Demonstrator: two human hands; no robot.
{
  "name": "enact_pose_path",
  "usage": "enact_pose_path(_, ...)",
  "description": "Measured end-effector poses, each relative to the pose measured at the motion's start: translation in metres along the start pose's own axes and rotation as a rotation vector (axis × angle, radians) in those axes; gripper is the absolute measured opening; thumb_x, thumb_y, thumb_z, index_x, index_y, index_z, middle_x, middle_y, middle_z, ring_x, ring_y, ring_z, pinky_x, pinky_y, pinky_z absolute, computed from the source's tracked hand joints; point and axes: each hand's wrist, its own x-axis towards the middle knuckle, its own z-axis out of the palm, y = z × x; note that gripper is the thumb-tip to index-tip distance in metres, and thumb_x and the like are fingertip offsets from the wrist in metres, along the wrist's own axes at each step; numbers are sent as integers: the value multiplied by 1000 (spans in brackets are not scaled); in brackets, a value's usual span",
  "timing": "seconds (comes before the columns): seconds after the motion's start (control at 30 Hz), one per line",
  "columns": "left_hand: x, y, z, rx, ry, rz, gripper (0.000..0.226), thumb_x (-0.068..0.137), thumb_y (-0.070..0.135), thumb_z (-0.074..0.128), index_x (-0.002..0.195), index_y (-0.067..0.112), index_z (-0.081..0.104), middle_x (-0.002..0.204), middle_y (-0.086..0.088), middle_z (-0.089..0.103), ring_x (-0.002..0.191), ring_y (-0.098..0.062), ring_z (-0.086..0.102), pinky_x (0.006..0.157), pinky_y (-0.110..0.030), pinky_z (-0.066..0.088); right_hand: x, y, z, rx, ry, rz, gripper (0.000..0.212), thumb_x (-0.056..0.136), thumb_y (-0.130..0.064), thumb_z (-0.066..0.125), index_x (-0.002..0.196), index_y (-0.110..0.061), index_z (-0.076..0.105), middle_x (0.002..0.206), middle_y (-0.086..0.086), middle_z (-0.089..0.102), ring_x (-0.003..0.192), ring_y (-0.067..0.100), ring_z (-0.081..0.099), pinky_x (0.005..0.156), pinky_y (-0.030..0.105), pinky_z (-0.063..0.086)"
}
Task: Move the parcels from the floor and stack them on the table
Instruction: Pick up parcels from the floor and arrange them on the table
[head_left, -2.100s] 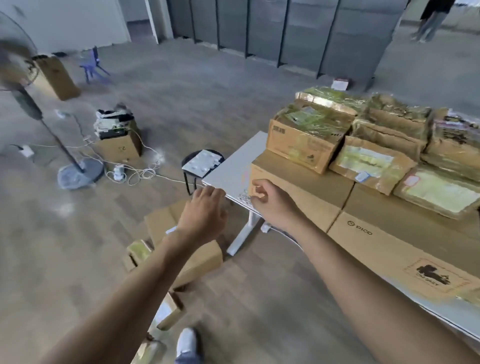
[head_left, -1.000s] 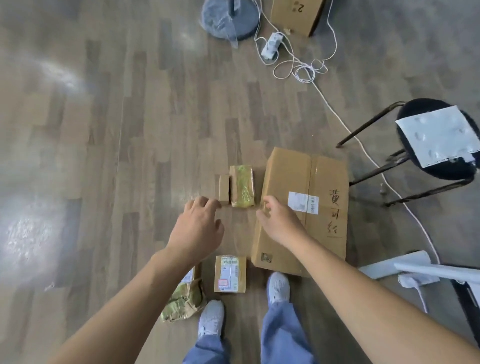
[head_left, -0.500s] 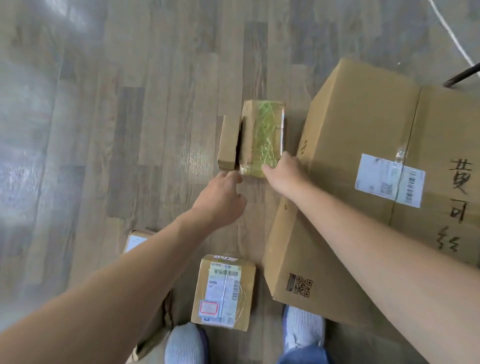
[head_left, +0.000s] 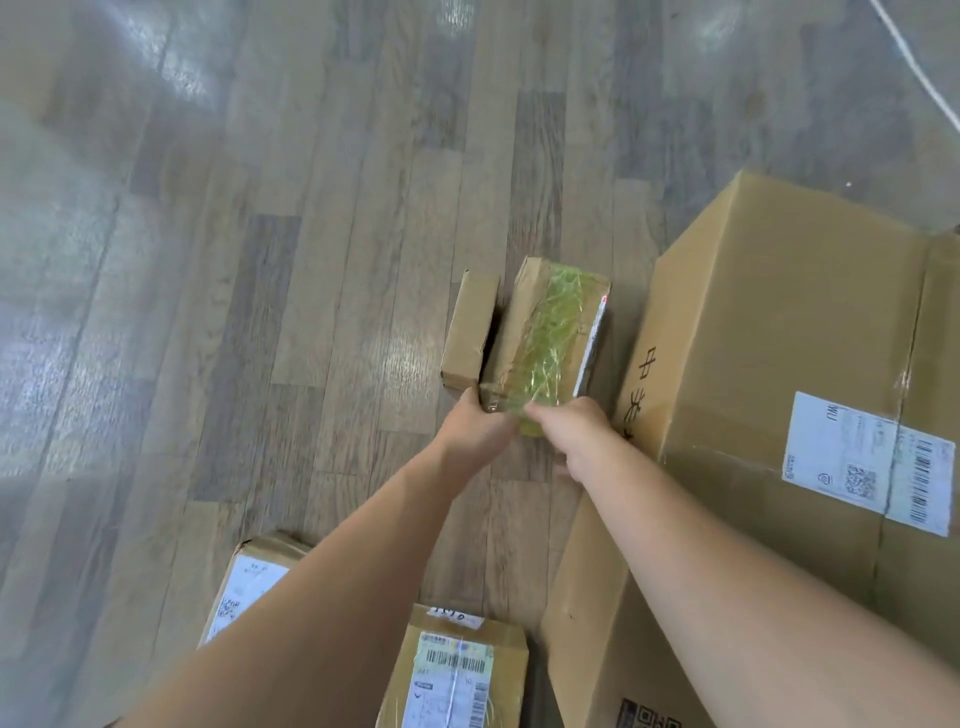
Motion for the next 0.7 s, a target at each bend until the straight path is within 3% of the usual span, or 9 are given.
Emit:
enact_pose_path(0.1, -8, -5, -5, -40, 62, -38, 60, 65, 36, 64, 121, 17, 51, 122, -4, 55, 99, -15, 58, 75, -24, 44, -18, 1, 2, -17, -34, 14, 62, 86, -43, 61, 135, -7, 48, 130, 11, 54, 113, 30, 54, 95, 41, 48)
enact_pose_path(0.17, -29, -4, -11, -21, 90, -66, 52, 72, 32, 67, 118, 15, 49, 123, -7, 50, 102, -19, 54, 76, -27, 41, -45, 0, -2, -66, -58, 30, 67, 87, -50, 54, 139, -8, 44, 138, 14, 47, 122, 32, 48, 98, 41, 44)
enact_pose_path(0.23, -62, 0, -22, 21, 137, -73, 36, 81, 27, 64, 109, 17, 45, 121, -9, 48, 100, -21, 52, 72, -27, 37, -84, -1, -10, -60, -79, 30, 71, 88, -54, 51, 141, -7, 38, 139, 13, 47, 117, 31, 50, 98, 41, 46)
enact_pose_path(0.4, -180, 39, -57, 86, 202, 12, 33, 79, 37, 63, 98, 18, 45, 110, -11, 48, 96, -27, 56, 84, -38, 50, -213, -3, -59, -19, -114, -25, 87, 80, -67, 52, 144, -14, 25, 140, 6, 47, 115, 30, 57, 97, 44, 49)
enact_pose_path(0.5, -267, 75, -72, 100, 172, 60, 35, 82, 45, 64, 85, 16, 45, 102, -15, 58, 86, -26, 58, 68, -34, 44, -308, 2, -103, 85, -112, -59, 80, 78, -68, 56, 136, -16, 36, 128, 3, 55, 109, 25, 59, 89, 34, 48)
enact_pose_path(0.6, -363, 129, -83, 26, 127, 100, 42, 81, 42, 69, 99, 14, 44, 101, -9, 59, 81, -21, 60, 64, -29, 43, -416, 4, -156, 180, -45, -98, 56, 83, -58, 60, 118, -17, 46, 101, -5, 57, 88, 16, 57, 74, 28, 46)
enact_pose_path(0.7, -453, 177, -88, -69, 25, 214, 64, 72, 43, 72, 125, 19, 44, 103, 0, 63, 88, -17, 66, 77, -33, 52, -521, 12, -209, 260, 10, -159, 44, 85, -59, 57, 113, -25, 49, 96, -9, 59, 80, 10, 57, 64, 26, 45)
